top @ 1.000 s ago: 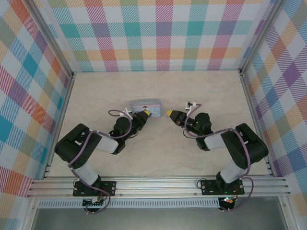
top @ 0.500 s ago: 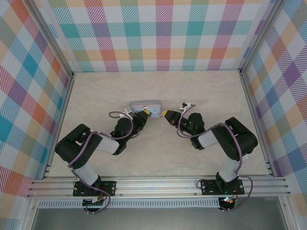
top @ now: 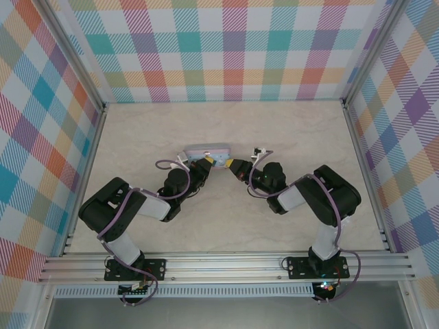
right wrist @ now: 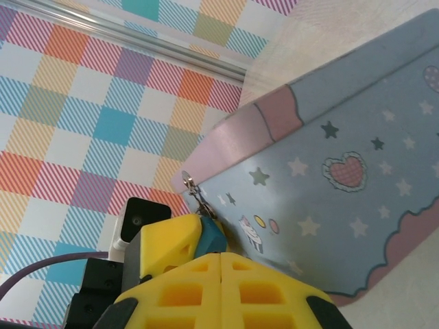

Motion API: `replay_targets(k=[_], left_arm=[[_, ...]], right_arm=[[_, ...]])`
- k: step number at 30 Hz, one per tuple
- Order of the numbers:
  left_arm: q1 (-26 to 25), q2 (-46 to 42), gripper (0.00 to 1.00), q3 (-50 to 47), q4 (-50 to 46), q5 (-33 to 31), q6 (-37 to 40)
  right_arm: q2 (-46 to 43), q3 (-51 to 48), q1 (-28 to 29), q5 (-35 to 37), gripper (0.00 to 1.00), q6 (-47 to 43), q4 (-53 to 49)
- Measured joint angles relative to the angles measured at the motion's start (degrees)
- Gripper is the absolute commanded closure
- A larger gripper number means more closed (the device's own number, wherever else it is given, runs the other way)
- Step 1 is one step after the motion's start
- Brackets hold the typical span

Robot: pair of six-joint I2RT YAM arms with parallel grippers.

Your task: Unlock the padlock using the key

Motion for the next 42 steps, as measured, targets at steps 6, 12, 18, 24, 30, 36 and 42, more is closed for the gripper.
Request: replay_targets(k=[6,12,18,24,30,36,42], left_arm=[[0.0,0.1,1.0,0.0,0.3,0.0,-0.2],[0.0,0.2,1.0,0.0,1.0,0.0,-0.7],[0.0,0.2,1.0,0.0,1.0,0.0,-1.1],[0.0,0.5,1.0,0.0,1.1,0.0,-1.3],[0.0,0.7,1.0,0.0,1.3,0.0,-1.3],[0.0,0.7,1.0,0.0,1.3,0.0,-1.3],[0.0,0.7,1.0,0.0,1.3,-0.2,-1.5]], right_arm=[[0.3,1.2,0.6,0.6,0.98,0.0,0.2],[0.3,1.3,1.0,1.3,0.98,0.0,-0.6],[1.0,2.0,1.2,1.6,0.98,0.0,-0.8],[1.7,2.7,1.4,1.6,0.98,0.0,-0.8],[1.7,3.0,1.3,1.6,0.98,0.0,-0.8],[2.2,3.1,1.4,1.6,0.98,0.0,-0.8],[3.2,3.4,1.4,1.8,0.98,0.0,-0.5]])
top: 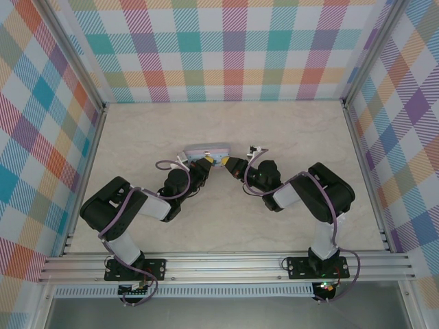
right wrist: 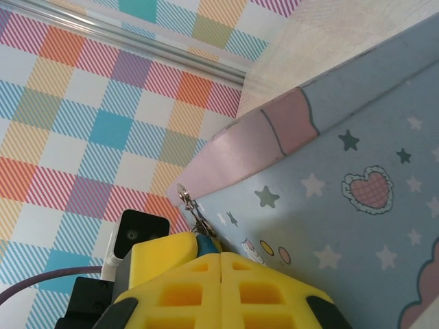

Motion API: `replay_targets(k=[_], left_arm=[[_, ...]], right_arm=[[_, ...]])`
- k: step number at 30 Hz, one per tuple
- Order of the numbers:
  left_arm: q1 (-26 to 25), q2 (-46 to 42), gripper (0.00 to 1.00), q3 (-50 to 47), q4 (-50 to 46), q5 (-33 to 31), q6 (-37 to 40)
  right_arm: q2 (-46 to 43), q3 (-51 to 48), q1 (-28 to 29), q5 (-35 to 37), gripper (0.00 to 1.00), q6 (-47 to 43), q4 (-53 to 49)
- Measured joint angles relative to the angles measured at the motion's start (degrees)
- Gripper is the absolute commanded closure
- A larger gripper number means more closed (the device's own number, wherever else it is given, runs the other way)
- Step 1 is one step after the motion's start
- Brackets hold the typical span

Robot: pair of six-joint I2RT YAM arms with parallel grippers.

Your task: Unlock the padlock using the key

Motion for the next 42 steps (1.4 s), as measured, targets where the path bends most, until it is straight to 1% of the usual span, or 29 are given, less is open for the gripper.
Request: replay_targets(k=[10,20,42], left_arm=[[0.0,0.1,1.0,0.0,0.0,0.0,-0.2],[0.0,0.7,1.0,0.0,0.9,0.0,-0.2],[0.0,1.0,1.0,0.1,1.3,-0.1,-1.1]], right_arm=[[1.2,0.2,0.3,0.0,0.98,0.0,1.0],[-1.5,-0.8,0.3,1.3,0.97,-0.4,-0.3],[-0.2,0.0,0.3,0.7,0.98,0.0,0.5]])
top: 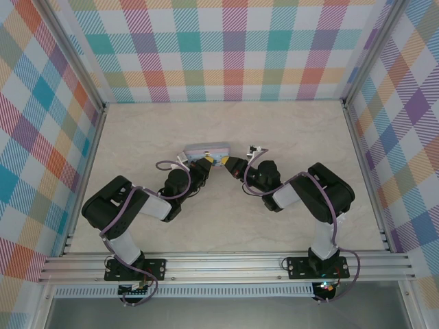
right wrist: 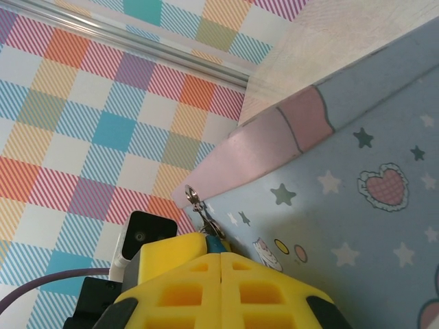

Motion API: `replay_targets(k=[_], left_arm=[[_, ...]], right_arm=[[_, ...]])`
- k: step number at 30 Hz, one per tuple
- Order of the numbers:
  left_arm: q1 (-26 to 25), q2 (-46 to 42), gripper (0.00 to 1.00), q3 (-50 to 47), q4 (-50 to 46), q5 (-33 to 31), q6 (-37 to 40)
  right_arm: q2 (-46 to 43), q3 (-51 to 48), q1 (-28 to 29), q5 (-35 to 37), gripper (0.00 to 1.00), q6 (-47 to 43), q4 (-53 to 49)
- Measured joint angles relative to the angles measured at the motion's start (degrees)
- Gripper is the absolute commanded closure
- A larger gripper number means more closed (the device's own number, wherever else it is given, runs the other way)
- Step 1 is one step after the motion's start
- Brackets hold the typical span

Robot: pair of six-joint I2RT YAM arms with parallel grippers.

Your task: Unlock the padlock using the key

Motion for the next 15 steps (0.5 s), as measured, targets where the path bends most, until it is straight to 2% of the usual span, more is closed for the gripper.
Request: replay_targets(k=[15], left_arm=[[0.0,0.0,1.0,0.3,0.0,-1.5,-0.4]], right_arm=[[3.1,1.6,0.3,1.4,0.98,0.4,1.4]])
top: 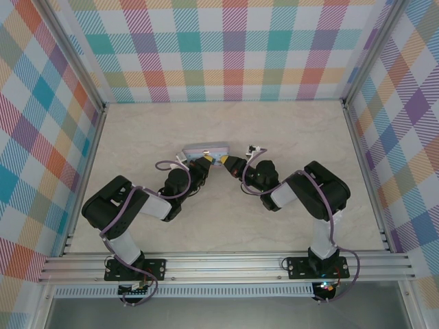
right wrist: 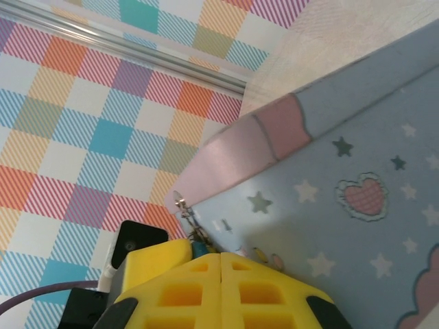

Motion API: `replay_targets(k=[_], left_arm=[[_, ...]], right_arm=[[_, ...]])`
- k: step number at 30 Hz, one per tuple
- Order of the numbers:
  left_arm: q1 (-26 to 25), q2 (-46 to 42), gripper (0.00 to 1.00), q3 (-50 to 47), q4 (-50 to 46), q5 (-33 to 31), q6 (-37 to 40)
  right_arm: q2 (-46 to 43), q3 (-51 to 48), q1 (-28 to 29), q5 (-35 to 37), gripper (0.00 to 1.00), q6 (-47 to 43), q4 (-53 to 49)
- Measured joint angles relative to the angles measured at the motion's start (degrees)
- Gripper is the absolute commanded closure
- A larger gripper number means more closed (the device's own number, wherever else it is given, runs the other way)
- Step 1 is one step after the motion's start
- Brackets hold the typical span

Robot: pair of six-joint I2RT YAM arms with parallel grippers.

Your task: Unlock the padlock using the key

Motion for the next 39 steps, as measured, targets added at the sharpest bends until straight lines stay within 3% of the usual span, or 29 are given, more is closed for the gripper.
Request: replay_targets(k=[33,35,39], left_arm=[[-0.2,0.2,1.0,-0.1,-0.3,-0.2,0.9],[-0.2,0.2,1.0,-0.1,-0.3,-0.2,1.2],[-0.1,0.1,1.0,-0.1,-1.0,1.8,1.9]], right_arm=[[1.1,1.0,2.4,3.1,0.97,0.5,0.5],[1.1,1.4,2.4,3.0,0.92,0.5,0.1],[-0.1,0.1,2.5,2.8,0.68,-0.9,-0.2]])
